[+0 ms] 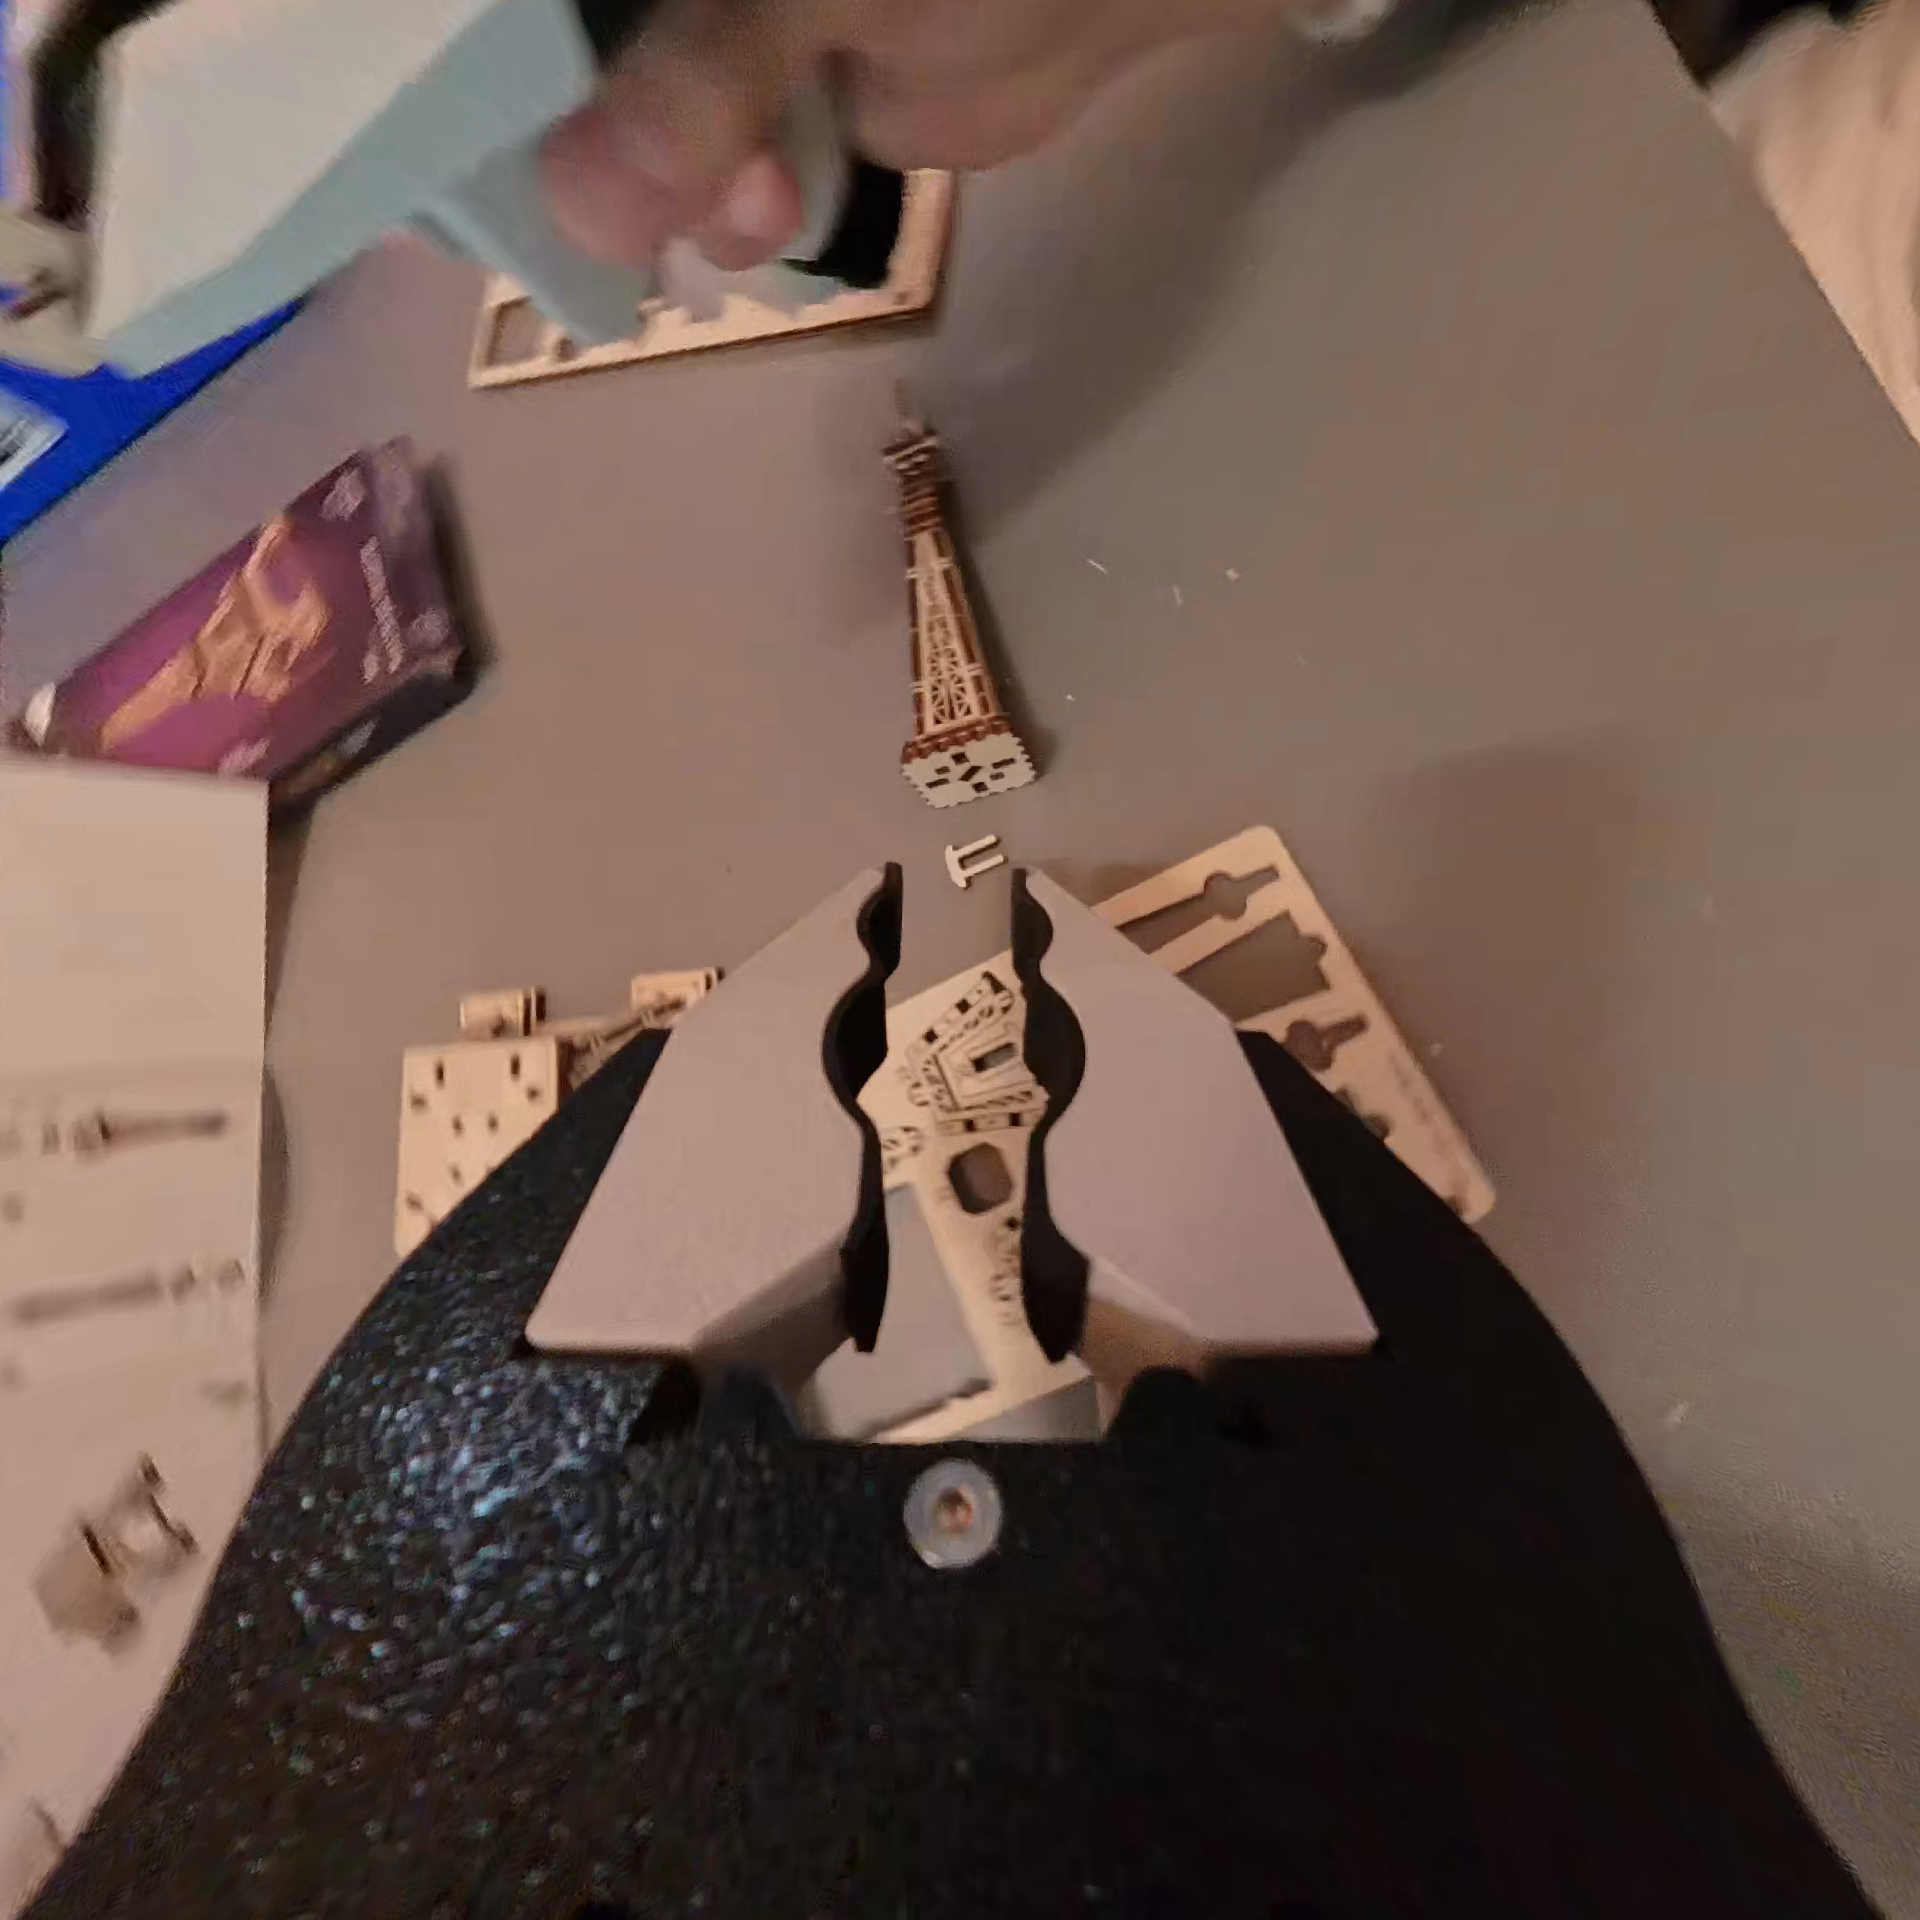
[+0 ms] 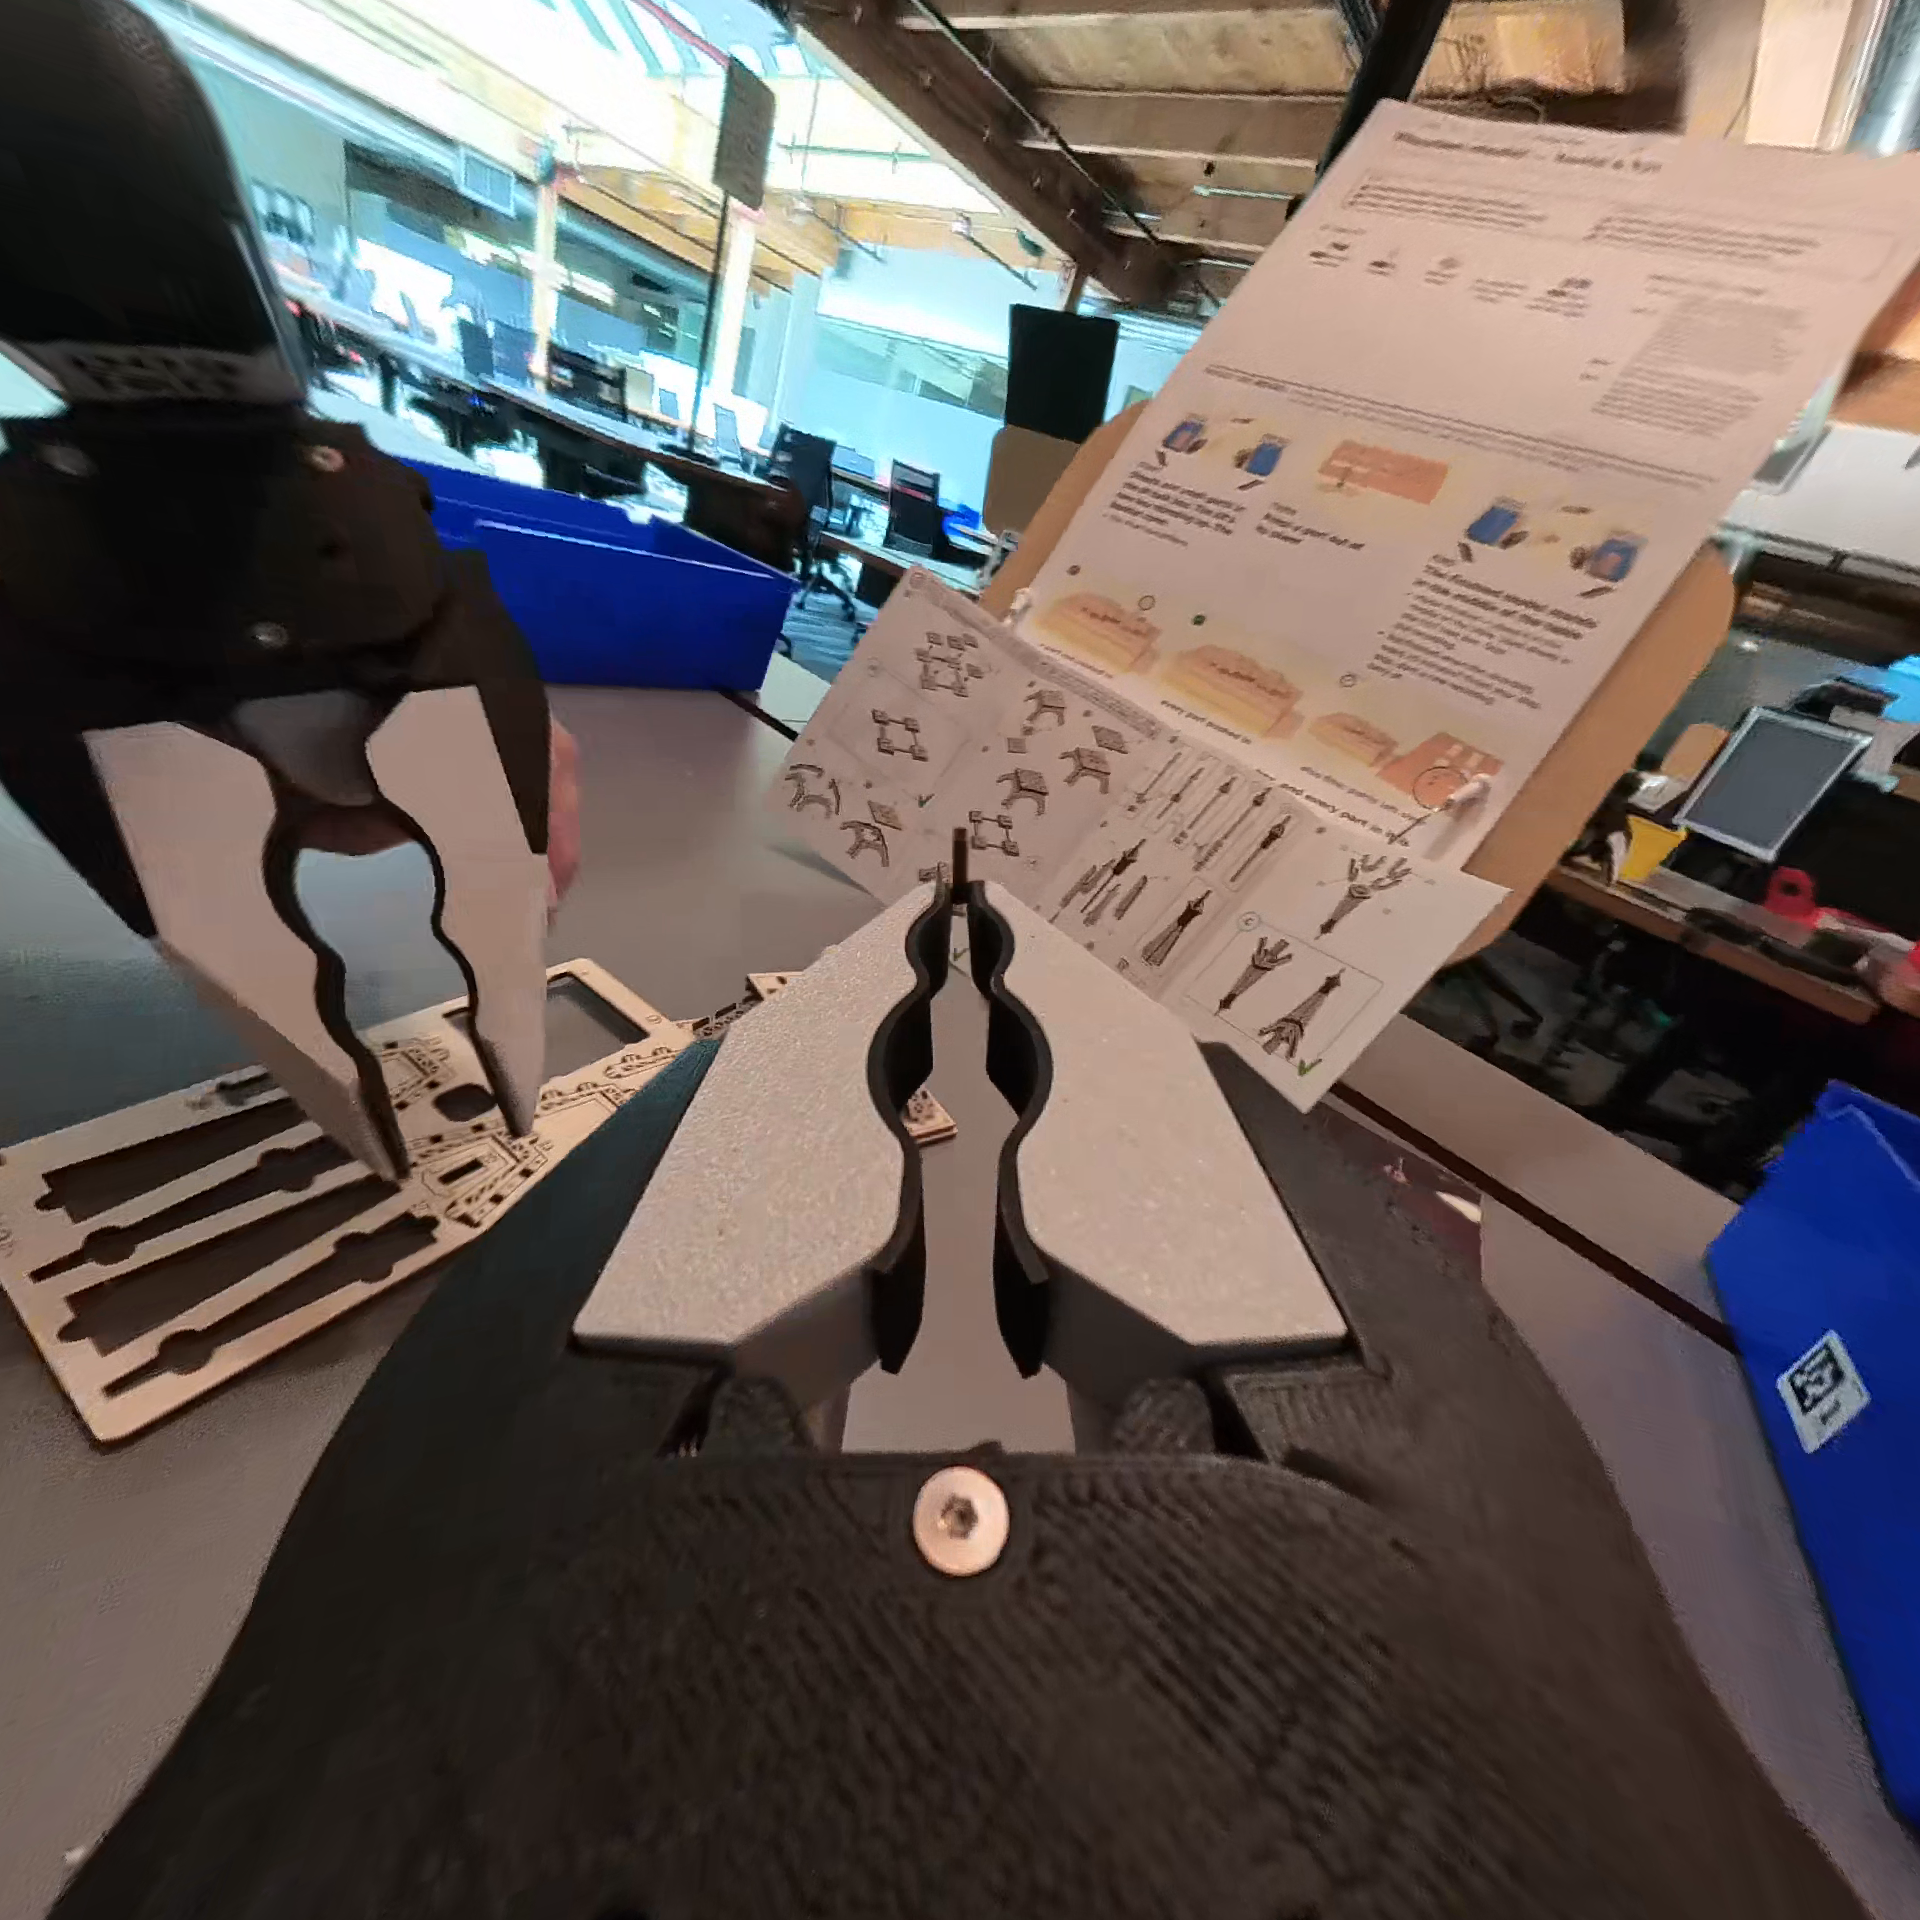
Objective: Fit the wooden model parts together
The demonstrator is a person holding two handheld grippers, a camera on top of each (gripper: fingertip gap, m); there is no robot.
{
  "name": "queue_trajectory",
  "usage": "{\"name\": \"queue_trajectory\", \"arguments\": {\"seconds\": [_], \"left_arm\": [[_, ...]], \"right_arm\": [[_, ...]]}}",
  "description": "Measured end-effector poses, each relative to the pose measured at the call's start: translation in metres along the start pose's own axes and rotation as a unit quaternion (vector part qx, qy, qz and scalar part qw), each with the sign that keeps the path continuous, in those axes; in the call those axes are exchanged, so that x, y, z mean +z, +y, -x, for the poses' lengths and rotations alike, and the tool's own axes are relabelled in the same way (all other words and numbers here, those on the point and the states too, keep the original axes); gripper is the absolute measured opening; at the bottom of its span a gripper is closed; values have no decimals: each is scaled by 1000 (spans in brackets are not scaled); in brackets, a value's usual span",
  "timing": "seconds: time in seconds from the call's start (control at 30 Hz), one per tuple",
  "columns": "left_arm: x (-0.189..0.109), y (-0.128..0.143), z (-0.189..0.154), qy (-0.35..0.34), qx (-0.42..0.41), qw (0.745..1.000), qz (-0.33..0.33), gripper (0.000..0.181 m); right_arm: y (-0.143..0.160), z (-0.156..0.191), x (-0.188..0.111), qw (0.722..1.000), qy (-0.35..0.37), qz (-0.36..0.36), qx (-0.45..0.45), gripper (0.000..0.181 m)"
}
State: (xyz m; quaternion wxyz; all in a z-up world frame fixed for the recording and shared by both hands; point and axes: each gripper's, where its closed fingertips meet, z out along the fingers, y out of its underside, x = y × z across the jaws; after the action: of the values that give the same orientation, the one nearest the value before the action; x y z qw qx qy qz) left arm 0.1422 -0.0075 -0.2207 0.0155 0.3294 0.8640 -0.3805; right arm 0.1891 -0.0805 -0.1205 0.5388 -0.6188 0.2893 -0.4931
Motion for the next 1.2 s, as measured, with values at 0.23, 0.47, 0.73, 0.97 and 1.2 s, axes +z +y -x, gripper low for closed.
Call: {"name": "queue_trajectory", "arguments": {"seconds": [0.23, 0.47, 0.73, 0.97, 1.2], "left_arm": [[25, 15, 8, 139, 215, 961, 107, 15], [28, 17, 1, 201, 321, 912, 155, 23], [40, 19, -7, 250, 374, 879, 162, 16], [39, 22, -9, 298, 339, 875, 177, 5], [38, 22, -10, 294, 213, 915, 174, 5]], "right_arm": [[17, -52, -24, 996, 69, -9, 58, 1], [27, -64, -31, 994, 80, -3, 67, 1], [31, -68, -33, 993, 83, -5, 84, 1], [31, -66, -33, 993, 80, -4, 87, 0], [30, -64, -34, 993, 81, -5, 83, 0]]}}
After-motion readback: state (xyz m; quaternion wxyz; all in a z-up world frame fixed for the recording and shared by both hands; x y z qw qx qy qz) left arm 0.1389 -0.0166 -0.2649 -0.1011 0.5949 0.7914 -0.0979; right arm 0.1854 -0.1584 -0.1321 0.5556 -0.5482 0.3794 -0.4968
